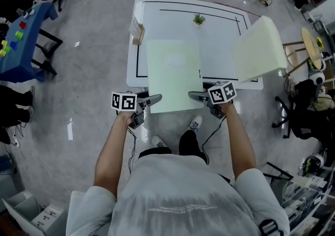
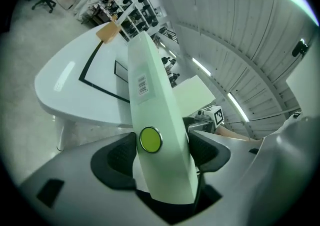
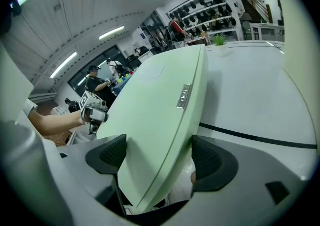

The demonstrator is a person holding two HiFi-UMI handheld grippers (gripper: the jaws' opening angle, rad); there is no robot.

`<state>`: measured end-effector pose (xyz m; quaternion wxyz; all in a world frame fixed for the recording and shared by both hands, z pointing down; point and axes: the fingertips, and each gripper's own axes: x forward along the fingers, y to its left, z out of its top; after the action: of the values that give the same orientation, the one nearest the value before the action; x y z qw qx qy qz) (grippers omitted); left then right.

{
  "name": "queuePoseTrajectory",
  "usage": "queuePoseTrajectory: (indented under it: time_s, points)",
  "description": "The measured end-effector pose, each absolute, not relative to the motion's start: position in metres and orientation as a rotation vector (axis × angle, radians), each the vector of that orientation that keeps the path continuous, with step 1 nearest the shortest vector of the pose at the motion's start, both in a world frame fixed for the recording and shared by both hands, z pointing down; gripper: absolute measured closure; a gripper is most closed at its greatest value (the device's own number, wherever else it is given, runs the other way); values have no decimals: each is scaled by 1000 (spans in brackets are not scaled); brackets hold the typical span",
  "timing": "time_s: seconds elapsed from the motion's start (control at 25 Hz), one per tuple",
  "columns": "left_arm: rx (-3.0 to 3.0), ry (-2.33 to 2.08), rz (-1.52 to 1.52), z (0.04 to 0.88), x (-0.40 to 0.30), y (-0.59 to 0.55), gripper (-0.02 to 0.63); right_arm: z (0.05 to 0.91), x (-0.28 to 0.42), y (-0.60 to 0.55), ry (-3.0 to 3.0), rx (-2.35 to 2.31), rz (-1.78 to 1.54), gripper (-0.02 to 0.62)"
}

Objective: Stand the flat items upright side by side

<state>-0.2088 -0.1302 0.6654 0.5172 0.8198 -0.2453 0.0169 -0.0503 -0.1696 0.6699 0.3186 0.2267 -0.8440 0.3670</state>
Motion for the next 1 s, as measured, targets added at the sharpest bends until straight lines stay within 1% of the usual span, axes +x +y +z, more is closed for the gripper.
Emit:
queuePoseTrajectory:
  time_s: [0.28, 0.6, 1.0]
  points:
    - [2072, -738, 84, 633, -225, -147, 279, 655, -65, -186, -2265, 512, 841, 192]
    - [2086, -907, 65, 604, -230, -172, 279, 630, -78, -233, -2317, 358, 707, 192]
    - [2042, -1121, 125, 609, -219, -186, 279, 623, -87, -283, -2300, 185, 382, 193]
